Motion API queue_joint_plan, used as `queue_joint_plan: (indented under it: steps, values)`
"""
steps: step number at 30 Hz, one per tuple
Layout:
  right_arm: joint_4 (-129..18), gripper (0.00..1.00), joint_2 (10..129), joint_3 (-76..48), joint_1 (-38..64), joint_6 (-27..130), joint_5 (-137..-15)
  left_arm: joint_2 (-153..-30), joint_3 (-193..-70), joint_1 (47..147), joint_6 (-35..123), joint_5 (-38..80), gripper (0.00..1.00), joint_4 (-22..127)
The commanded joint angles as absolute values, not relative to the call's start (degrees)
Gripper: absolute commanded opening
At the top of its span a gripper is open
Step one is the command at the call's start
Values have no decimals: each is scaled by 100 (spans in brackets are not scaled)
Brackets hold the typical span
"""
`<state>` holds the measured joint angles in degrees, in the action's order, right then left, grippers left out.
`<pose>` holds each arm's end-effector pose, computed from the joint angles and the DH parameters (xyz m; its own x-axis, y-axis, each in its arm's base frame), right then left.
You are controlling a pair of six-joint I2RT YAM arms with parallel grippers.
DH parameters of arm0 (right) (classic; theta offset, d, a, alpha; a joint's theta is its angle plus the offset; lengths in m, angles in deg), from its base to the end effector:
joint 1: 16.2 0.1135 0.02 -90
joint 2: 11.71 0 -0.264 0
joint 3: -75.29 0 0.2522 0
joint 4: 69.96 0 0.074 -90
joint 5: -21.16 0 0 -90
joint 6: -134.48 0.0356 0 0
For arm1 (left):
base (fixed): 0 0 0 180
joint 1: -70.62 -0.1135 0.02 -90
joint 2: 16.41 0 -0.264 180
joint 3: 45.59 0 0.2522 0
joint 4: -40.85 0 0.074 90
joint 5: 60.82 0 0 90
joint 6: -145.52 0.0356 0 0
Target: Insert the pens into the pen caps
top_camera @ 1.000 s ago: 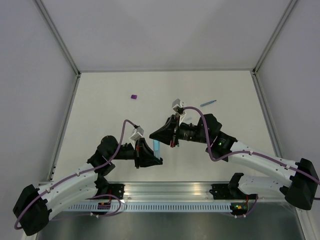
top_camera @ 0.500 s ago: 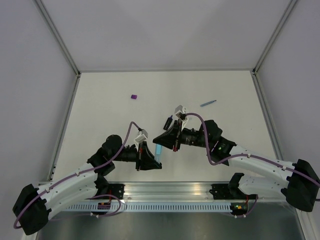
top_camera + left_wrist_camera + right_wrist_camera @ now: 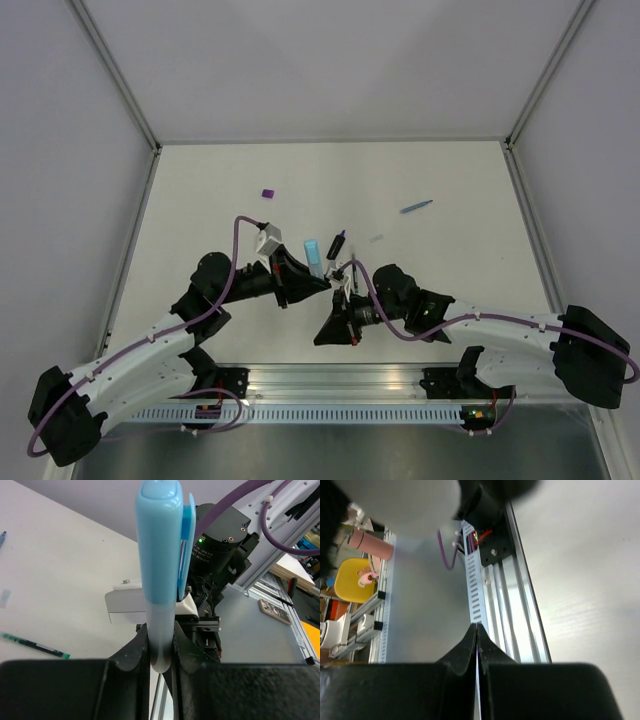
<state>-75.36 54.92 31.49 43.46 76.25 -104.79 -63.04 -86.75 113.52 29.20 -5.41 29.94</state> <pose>0.1061 0.2227 0.2272 -0.6455 -0.2590 -0.7185 -0.7549 0.0728 0.6518 0.1273 -0.1459 0.2912 -0.3698 -0.1547 -0.9162 0.9042 0.1671 -0.3931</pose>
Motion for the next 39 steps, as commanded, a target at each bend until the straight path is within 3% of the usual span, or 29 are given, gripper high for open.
queue_joint_plan:
  steps: [1,9,13,18,22,27,33,39]
  values:
    - [-7185,0,5177,3130,4374,7533,-10305,-6387,-8844,11369,3126,-413,2,2446]
    - [-6139,1,4043,2515,4365,7182,-9250,-6422,-8748,11369,3118,-414,2,2577]
    - [-5123,8,3549,2208,4365,7076,-7778,-6554,-8844,11369,3109,-116,2,3076]
    - [-4434,36,3180,1891,4365,7207,-5201,-7316,-9266,11360,2872,972,2,4132]
    - [-4425,47,3319,1636,4357,7182,-3696,-8134,-9433,11133,2416,1433,2,4660]
    - [-4600,53,3513,1890,4357,7058,-3368,-9216,-9231,10509,1739,380,2,4109]
    - [-4820,56,3417,2145,4357,7049,-3685,-10157,-9354,10464,1641,272,3,4089]
    - [-4838,57,3487,2224,4357,7058,-3834,-11000,-9618,10323,1527,44,10,4204]
